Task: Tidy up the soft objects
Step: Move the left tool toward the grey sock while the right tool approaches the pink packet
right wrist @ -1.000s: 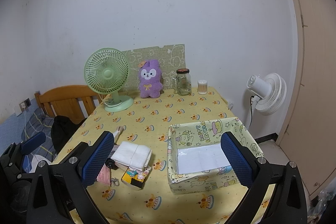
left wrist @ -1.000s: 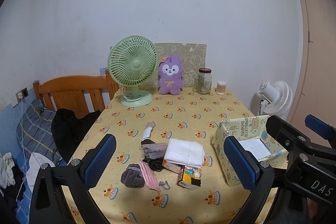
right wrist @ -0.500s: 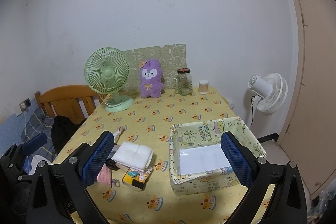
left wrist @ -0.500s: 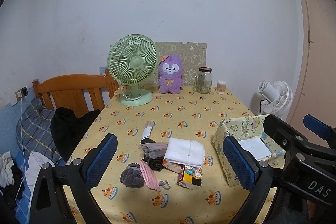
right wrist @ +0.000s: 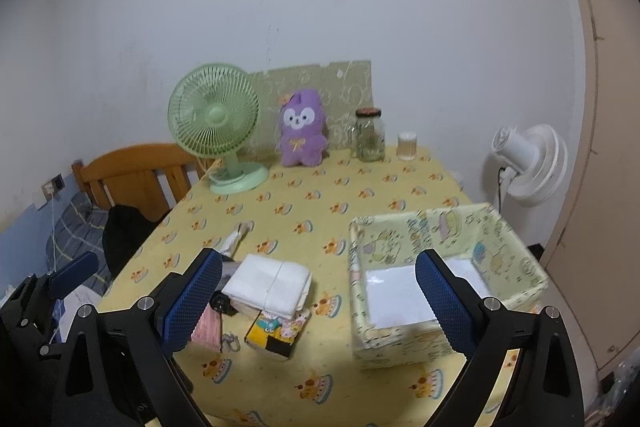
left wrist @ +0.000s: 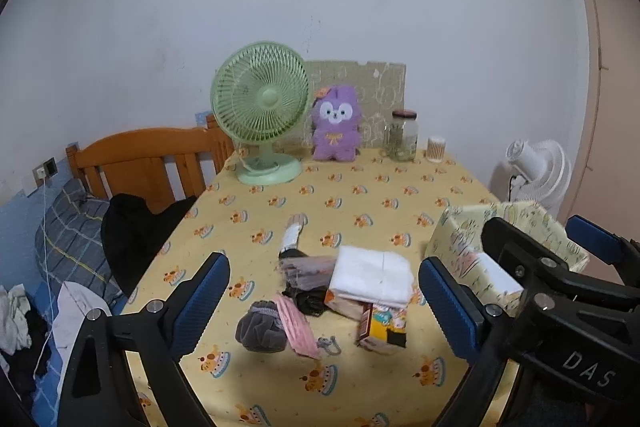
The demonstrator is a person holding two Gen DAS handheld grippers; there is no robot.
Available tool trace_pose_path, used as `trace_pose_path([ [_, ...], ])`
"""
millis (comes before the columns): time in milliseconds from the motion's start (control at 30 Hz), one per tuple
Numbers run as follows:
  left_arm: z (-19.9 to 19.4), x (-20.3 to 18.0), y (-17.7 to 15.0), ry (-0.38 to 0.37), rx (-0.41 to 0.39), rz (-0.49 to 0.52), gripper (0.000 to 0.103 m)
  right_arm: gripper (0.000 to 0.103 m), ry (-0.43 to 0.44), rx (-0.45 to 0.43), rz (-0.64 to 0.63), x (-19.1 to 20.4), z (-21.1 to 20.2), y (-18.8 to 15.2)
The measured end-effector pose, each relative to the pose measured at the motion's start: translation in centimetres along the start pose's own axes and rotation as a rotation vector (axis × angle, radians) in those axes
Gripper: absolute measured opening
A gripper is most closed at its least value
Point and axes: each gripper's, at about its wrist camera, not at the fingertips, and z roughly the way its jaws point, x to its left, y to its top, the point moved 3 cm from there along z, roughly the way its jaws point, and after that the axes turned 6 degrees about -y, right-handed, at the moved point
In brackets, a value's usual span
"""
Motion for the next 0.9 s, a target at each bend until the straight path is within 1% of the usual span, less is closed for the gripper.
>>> trace_pose_path([
  [100,0.9,0.3,-0.7,-0.005,0.022,0.005,0.092,0.097,0.012,0.025,-0.009,0.6,1.1,-0.8],
  [333,2.8,1.4,-2.0,-0.013,0.057,-0.018,0.092,0.094,0.036,0.056,-0.024,2.1,3.4,-2.1],
  [500,4.2,2.3,-3.0,-0.015,0.098,-0.033,0.091,0.093,0.056,0.092,-0.042,3.4,5.0,-2.9],
  [600,5.0,2.9,-3.7,-0.010,0.124,-0.042,0.090,0.091,0.069,0.116,-0.058,4.3,6.0,-3.6],
  [833,6.6,4.3,-5.0,0.009,0.181,-0.061,0.086,0.091,0.097,0.167,-0.098,6.2,8.1,-4.8],
  [900,7.1,4.5,-5.2,0.016,0.196,-0.066,0.084,0.091,0.105,0.175,-0.114,6.9,8.7,-5.0],
])
